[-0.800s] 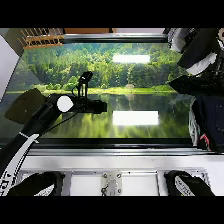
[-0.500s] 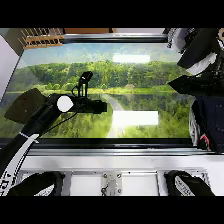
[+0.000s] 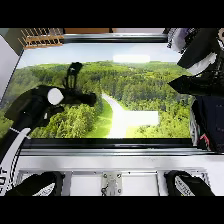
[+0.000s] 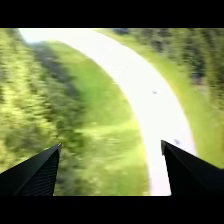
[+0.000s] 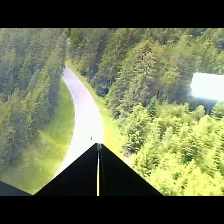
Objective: Fold the clothes and pants, and hang the long-sleeved shirts on hangers.
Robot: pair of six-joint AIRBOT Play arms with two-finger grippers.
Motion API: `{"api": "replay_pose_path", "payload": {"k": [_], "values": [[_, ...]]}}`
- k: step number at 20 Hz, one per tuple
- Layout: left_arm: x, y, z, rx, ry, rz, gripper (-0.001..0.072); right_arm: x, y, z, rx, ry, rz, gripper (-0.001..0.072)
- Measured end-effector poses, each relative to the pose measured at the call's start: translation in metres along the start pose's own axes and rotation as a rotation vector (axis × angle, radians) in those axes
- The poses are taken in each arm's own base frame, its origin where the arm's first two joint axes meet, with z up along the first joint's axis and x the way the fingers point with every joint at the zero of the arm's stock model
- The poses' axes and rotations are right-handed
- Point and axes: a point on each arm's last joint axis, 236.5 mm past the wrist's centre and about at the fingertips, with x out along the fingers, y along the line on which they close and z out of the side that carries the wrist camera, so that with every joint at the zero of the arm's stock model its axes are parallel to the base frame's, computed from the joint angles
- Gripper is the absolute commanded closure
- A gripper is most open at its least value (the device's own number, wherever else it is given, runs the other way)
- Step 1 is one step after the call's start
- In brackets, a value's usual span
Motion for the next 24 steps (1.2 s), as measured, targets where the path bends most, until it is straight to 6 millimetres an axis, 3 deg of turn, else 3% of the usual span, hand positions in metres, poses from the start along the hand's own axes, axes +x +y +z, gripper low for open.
{"api": "replay_pose_path", "payload": {"k": [3, 4, 7, 9, 12, 13, 14, 15, 18, 20, 24], "values": [[-0.019, 0.104, -0.006, -0.089, 0.042, 0.239, -0.0009, 0.000, 0.000, 0.000, 0.000, 0.001, 0.000, 0.0662], [-0.025, 0.139, -0.018, -0.139, 0.064, 0.308, -0.0009, 0.000, 0.000, 0.000, 0.000, 0.001, 0.000, 0.0662], [-0.031, 0.218, -0.062, -0.300, 0.113, 0.441, -0.0009, 0.000, 0.000, 0.000, 0.001, 0.001, 0.000, 0.0662], [-0.027, 0.250, -0.092, -0.384, 0.140, 0.490, -0.0010, 0.000, 0.000, 0.000, 0.000, 0.001, 0.000, 0.0662], [-0.008, 0.271, -0.130, -0.457, 0.194, 0.508, -0.0009, 0.000, 0.000, 0.000, 0.000, 0.001, 0.000, 0.0662], [0.000, 0.271, -0.139, -0.466, 0.214, 0.502, 0.0116, 0.000, 0.000, 0.000, 0.000, 0.001, 0.000, 0.0662], [0.009, 0.269, -0.146, -0.477, 0.234, 0.492, 0.0463, 0.000, 0.000, 0.000, 0.000, 0.001, 0.000, 0.0662], [0.016, 0.266, -0.150, -0.471, 0.255, 0.485, 0.0686, 0.000, 0.000, 0.000, 0.000, 0.001, 0.000, 0.0662], [0.028, 0.242, -0.134, -0.436, 0.244, 0.441, 0.0682, 0.000, 0.000, 0.000, 0.000, 0.001, 0.000, 0.0662], [0.030, 0.204, -0.097, -0.375, 0.180, 0.372, 0.0682, 0.000, 0.000, 0.000, 0.000, 0.002, 0.000, 0.0662], [0.032, 0.067, -0.015, -0.163, 0.011, 0.145, 0.0683, 0.000, 0.000, 0.000, 0.000, 0.002, 0.000, 0.0662]]}}
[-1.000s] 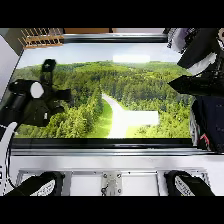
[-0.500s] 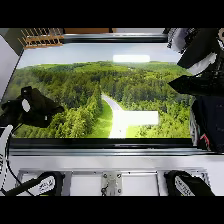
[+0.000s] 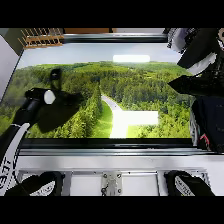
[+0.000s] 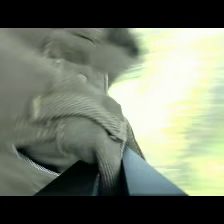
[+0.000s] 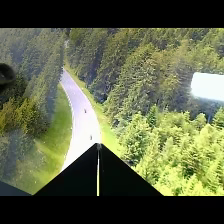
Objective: Fold the clothes and pants, and hang the long-sleeved shirts on hangers.
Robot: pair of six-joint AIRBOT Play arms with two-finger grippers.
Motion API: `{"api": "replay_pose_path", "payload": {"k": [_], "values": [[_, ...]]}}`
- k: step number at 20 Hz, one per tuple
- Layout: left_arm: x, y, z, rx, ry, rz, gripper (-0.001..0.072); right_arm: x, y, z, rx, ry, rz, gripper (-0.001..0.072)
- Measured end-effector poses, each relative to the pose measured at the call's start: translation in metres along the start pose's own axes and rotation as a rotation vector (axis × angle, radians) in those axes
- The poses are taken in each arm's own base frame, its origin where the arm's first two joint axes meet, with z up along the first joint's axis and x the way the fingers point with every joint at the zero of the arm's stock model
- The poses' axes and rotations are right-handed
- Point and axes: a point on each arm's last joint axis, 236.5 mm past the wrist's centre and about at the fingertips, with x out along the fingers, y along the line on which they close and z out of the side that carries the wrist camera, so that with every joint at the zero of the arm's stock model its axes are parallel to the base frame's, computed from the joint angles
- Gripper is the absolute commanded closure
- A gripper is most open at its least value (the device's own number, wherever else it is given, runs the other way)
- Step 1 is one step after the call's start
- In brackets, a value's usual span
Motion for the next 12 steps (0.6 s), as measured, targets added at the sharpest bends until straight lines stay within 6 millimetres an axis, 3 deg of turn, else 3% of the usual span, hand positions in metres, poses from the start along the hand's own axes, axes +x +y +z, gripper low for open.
{"api": "replay_pose_path", "payload": {"k": [2, 4, 5, 6, 7, 8, 10, 12], "values": [[-0.008, -0.083, 0.009, 0.124, -0.049, -0.125, 0.0682, 0.000, 0.000, 0.000, 0.000, 0.000, 0.000, 0.0662], [-0.008, -0.152, 0.002, 0.229, -0.054, -0.216, 0.0681, 0.000, 0.000, 0.000, 0.000, 0.000, 0.000, 0.0662], [-0.005, -0.180, -0.004, 0.268, -0.048, -0.251, 0.0564, 0.000, 0.000, 0.000, 0.000, 0.000, 0.000, 0.0662], [-0.001, -0.205, -0.009, 0.307, -0.041, -0.279, 0.0257, 0.000, 0.000, 0.000, 0.000, 0.000, 0.000, 0.0662], [0.003, -0.223, -0.013, 0.332, -0.032, -0.296, 0.0063, 0.000, 0.000, 0.000, 0.000, 0.000, 0.000, 0.0662], [0.007, -0.236, -0.015, 0.342, -0.019, -0.306, 0.0062, 0.000, 0.000, 0.000, 0.000, 0.000, 0.000, 0.0662], [0.010, -0.241, -0.011, 0.327, 0.010, -0.298, 0.0062, 0.000, 0.000, 0.000, 0.000, 0.000, 0.000, 0.0662], [0.009, -0.222, 0.001, 0.275, 0.029, -0.267, 0.0062, 0.000, 0.000, 0.000, 0.000, 0.000, 0.000, 0.0662]]}}
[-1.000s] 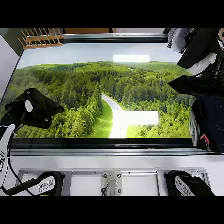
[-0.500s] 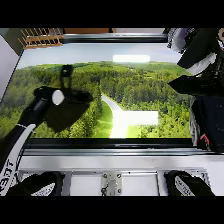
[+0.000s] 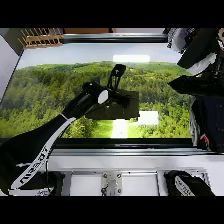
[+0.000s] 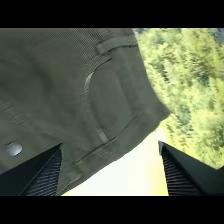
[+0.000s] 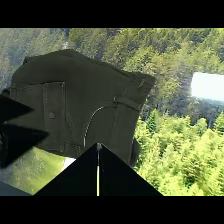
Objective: Fold the clothes and pants, and hang the long-sleeved shirts on hangers.
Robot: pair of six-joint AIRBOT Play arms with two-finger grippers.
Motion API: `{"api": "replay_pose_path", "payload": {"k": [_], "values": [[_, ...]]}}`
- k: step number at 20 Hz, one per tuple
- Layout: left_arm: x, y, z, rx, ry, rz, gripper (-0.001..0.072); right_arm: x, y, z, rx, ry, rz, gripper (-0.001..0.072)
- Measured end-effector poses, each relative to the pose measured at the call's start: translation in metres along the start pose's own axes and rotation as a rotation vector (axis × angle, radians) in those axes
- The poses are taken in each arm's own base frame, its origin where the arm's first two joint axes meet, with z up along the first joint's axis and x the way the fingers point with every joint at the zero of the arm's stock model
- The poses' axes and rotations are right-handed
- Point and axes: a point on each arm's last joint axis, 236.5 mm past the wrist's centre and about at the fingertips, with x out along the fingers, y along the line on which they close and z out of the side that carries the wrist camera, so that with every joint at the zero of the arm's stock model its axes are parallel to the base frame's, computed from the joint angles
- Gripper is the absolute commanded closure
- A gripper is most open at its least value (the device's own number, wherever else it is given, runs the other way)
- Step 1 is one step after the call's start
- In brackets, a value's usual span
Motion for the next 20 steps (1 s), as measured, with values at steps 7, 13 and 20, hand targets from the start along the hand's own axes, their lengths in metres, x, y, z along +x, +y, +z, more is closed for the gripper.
{"api": "replay_pose_path", "payload": {"k": [7, 13, 20], "values": [[-0.033, 0.161, -0.071, -0.426, 0.108, 0.171, 0.0062, 0.000, 0.000, 0.000, 0.000, 0.001, 0.000, 0.0662], [-0.015, 0.204, -0.149, -0.844, 0.142, 0.082, 0.0063, 0.000, 0.001, 0.000, 0.003, 0.000, 0.006, 0.0662], [0.023, 0.191, -0.152, -0.928, 0.139, 0.005, 0.0063, 0.000, 0.005, 0.001, 0.010, -0.005, 0.022, 0.0663]]}}
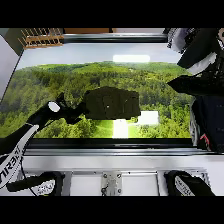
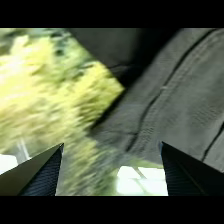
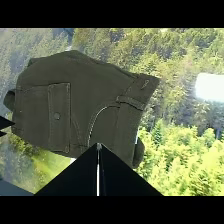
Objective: Fold the clothes and pants, and hang the long-sleeved shirts on hangers.
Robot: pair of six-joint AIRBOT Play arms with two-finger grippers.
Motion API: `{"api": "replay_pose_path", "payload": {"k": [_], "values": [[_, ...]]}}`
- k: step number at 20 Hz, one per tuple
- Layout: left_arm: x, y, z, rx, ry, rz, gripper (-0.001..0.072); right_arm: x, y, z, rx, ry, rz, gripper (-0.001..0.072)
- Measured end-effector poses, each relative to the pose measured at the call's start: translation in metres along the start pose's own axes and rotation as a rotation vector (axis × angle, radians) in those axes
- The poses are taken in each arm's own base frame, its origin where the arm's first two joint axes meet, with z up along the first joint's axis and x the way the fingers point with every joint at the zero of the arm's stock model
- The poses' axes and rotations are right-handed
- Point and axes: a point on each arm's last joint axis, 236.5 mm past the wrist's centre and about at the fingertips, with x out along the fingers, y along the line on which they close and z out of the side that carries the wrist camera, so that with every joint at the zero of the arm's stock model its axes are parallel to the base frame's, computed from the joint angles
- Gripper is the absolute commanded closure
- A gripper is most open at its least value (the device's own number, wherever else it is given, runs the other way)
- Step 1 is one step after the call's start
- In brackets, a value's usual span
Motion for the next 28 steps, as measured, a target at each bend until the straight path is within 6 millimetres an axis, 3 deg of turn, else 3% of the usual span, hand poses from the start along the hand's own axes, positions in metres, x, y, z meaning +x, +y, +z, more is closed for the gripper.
{"api": "replay_pose_path", "payload": {"k": [5, 6, 7, 8, 12, 13, 15, 19, 21, 25, 28], "values": [[0.023, -0.020, -0.002, 0.031, 0.040, -0.009, 0.0092, 0.000, 0.003, 0.001, 0.007, -0.004, 0.014, 0.0662], [0.025, -0.022, -0.003, 0.032, 0.047, -0.010, 0.0169, 0.000, 0.003, 0.001, 0.007, -0.004, 0.015, 0.0662], [0.027, -0.024, -0.003, 0.033, 0.052, -0.010, 0.0503, 0.000, 0.004, 0.001, 0.007, -0.004, 0.015, 0.0662], [0.029, -0.021, -0.005, 0.039, 0.063, 0.000, 0.0678, 0.000, 0.004, 0.001, 0.008, -0.005, 0.017, 0.0662], [0.021, -0.023, -0.002, 0.060, 0.067, -0.008, 0.0682, 0.004, -0.001, -0.001, 0.018, 0.008, 0.006, 0.0664], [0.014, -0.027, 0.000, 0.079, 0.058, -0.018, 0.0682, 0.008, -0.010, -0.007, 0.044, 0.029, -0.016, 0.0609], [0.000, -0.035, 0.001, 0.126, 0.044, -0.039, 0.0682, 0.024, -0.033, -0.026, 0.122, 0.095, -0.071, 0.0006], [-0.023, -0.053, -0.002, 0.216, 0.014, -0.078, 0.0682, 0.077, -0.078, -0.096, 0.315, 0.294, -0.125, 0.0007], [-0.029, -0.058, -0.002, 0.238, 0.005, -0.089, 0.0682, 0.109, -0.087, -0.131, 0.403, 0.370, -0.115, 0.0007], [-0.034, -0.062, -0.004, 0.257, 0.000, -0.096, 0.0682, 0.172, -0.076, -0.180, 0.507, 0.458, -0.058, 0.0007], [-0.035, -0.062, -0.003, 0.261, -0.003, -0.098, 0.0682, 0.205, -0.053, -0.195, 0.517, 0.462, 0.012, 0.0007]]}}
